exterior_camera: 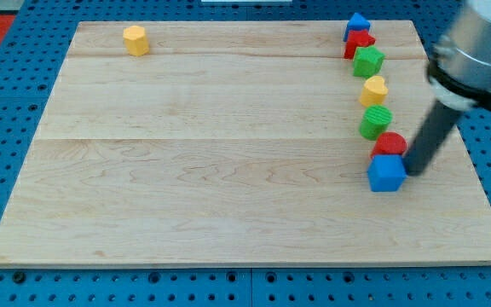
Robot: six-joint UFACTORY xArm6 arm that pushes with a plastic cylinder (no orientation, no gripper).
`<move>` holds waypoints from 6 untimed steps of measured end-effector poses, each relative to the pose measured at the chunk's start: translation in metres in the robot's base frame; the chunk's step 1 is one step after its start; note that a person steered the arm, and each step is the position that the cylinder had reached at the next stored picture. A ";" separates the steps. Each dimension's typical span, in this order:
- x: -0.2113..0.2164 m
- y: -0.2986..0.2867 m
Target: Nudge the yellow heart a bit left
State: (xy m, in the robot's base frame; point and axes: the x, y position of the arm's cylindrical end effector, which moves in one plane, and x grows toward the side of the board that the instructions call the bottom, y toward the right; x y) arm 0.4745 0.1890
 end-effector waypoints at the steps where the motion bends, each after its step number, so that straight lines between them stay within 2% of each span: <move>1: -0.061 -0.007; 3: -0.098 0.041; 6: -0.131 -0.028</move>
